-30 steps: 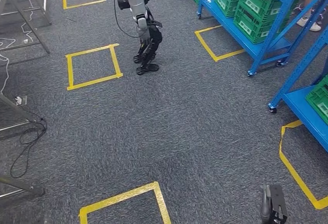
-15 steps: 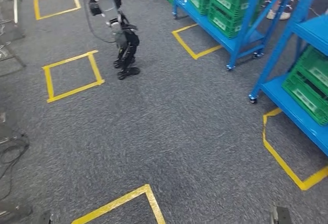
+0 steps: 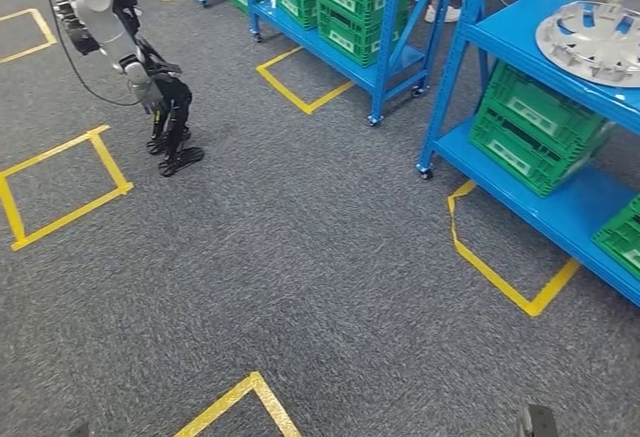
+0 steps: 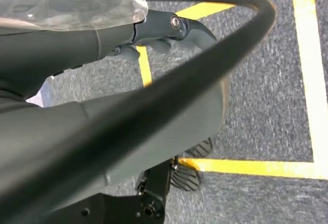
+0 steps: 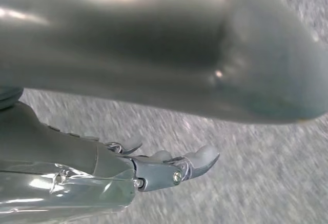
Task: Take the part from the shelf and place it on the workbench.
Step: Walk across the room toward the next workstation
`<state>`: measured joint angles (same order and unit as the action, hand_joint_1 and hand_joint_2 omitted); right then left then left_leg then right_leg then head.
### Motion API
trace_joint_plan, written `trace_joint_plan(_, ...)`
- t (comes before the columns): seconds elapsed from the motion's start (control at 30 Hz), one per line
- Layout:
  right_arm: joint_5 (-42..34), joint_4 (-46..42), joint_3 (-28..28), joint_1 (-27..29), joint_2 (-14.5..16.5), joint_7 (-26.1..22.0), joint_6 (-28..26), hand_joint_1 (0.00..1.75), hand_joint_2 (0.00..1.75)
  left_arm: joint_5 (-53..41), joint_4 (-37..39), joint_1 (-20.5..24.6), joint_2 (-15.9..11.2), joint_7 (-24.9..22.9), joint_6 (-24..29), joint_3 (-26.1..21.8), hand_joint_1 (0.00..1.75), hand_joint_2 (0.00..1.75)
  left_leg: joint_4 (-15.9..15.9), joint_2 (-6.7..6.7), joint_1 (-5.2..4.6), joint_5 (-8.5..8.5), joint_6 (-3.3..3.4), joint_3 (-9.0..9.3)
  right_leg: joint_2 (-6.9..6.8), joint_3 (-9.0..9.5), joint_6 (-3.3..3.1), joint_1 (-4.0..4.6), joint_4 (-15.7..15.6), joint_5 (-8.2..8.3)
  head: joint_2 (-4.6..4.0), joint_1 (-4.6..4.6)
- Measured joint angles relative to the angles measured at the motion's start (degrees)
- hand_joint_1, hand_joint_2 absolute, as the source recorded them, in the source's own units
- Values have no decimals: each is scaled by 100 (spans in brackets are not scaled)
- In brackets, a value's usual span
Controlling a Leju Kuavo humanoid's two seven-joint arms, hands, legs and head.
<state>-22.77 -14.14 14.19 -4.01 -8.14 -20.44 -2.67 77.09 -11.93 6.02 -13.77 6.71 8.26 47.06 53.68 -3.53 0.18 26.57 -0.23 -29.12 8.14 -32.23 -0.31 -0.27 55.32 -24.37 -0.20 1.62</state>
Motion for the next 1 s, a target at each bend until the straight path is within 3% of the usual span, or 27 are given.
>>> trace_joint_plan(0.03,-35,15,-1,12,1,27,31,0,0,-1,0,8,5,0,-1,-1,0,0,-34,82,6,-19,21,19,-14,-33,26,-5,21,-9,0,-7)
trace_joint_plan(0.1,-102,38,-2,27,1,70,84,0,0,1,0,13,12,0,-2,-2,0,0,-115,210,27,-62,60,54,-192,-114,58,16,119,-85,0,-22)
trace_joint_plan(0.17,-131,43,-2,30,1,84,105,0,0,2,0,12,13,0,-2,-2,0,0,-142,246,28,-73,66,64,-352,-144,61,32,196,-153,0,-34)
trace_joint_plan(0.23,-134,44,-2,29,1,86,108,0,0,2,0,12,13,0,-2,-3,0,0,-143,247,27,-74,67,64,-375,-151,63,31,218,-170,0,-38)
trace_joint_plan(0.27,-159,49,-7,22,1,98,122,0,0,2,0,5,14,0,-2,-3,0,0,-143,287,22,-72,81,64,-458,-238,80,25,419,-303,0,-65)
trace_joint_plan(0.3,-199,58,-16,19,7,131,145,0,0,5,0,-7,15,0,-2,-4,0,0,-142,391,17,-66,91,67,-563,-400,117,0,829,-509,0,-108)
trace_joint_plan(0.33,-242,72,-27,18,12,170,169,0,0,8,0,-19,20,0,-1,-4,0,0,-138,537,18,-49,86,81,-691,-411,163,-36,976,-581,0,-164)
trace_joint_plan(0.37,-282,86,-39,17,17,206,190,0,0,10,0,-30,25,-1,-1,-4,0,0,-129,700,22,-24,69,105,-855,-332,210,-72,960,-588,0,-225)
trace_joint_plan(0.4,-300,96,-46,18,27,233,199,0,0,13,0,-35,25,-1,0,-4,0,0,-114,838,16,8,28,129,-1002,-154,234,-85,717,-496,0,-275)
trace_joint_plan(0.43,-303,102,-51,15,32,239,199,0,0,13,0,-33,26,-2,1,-5,0,0,-95,921,11,38,-17,153,-1091,109,219,-84,262,-320,0,-306)
trace_joint_plan(0.5,-308,111,-64,16,42,246,198,0,0,13,0,-13,21,-3,3,-6,0,0,-71,1013,-11,60,-77,173,-1126,234,142,-48,26,-284,0,-295)
trace_joint_plan(0.53,-311,122,-73,21,43,256,197,0,0,13,0,1,25,-4,3,-7,0,0,-66,1057,-5,60,-100,179,-1049,232,97,-44,23,-267,0,-269)
trace_joint_plan(0.57,-315,133,-80,27,44,267,197,0,0,13,0,17,28,-4,3,-7,0,0,-53,1049,10,80,-131,181,-991,227,58,-43,17,-255,0,-246)
trace_joint_plan(0.63,-315,148,-88,18,44,286,197,0,0,13,0,22,36,-4,4,-7,0,0,203,805,50,278,-183,74,-875,217,-15,-48,-3,-221,0,-207)
trace_joint_plan(0.7,-308,148,-92,-4,44,297,197,0,0,18,0,3,40,-4,6,-7,0,0,941,487,71,671,-199,-283,-752,192,-68,-41,-9,-197,0,-139)
trace_joint_plan(0.73,-304,149,-93,-10,44,305,197,0,0,22,0,-9,41,-4,8,-7,0,0,1373,425,74,838,-196,-505,-684,178,-85,-30,-9,-189,0,-106)
trace_joint_plan(0.77,-300,151,-94,-9,44,313,197,0,0,27,0,-21,43,-4,9,-7,0,0,1686,400,72,915,-188,-678,-608,171,-95,-17,-9,-184,0,-76)
trace_joint_plan(0.8,-298,152,-94,-5,45,321,197,0,0,30,0,-30,46,-4,10,-7,0,0,1788,387,68,872,-173,-757,-527,170,-100,-6,-9,-181,0,-54)
trace_joint_plan(0.83,-297,154,-94,-1,46,327,198,0,0,32,0,-35,48,-4,11,-7,0,0,1636,370,62,713,-148,-711,-446,176,-102,2,-9,-178,0,-37)
trace_joint_plan(0.87,-294,155,-94,0,49,329,198,0,0,32,0,-36,48,-4,12,-7,0,0,1277,321,54,478,-116,-561,-365,186,-101,5,-9,-176,0,-22)
trace_joint_plan(0.93,-287,155,-95,-8,58,331,199,0,0,32,0,-32,35,-4,15,-7,0,0,437,50,46,95,-50,-198,-215,187,-86,7,-1,-172,0,9)
trace_joint_plan(1.0,-284,155,-96,-13,67,332,198,0,0,31,0,-21,21,-4,16,-7,0,0,42,-116,33,-8,-23,-32,-81,152,-39,-4,2,-158,0,10)
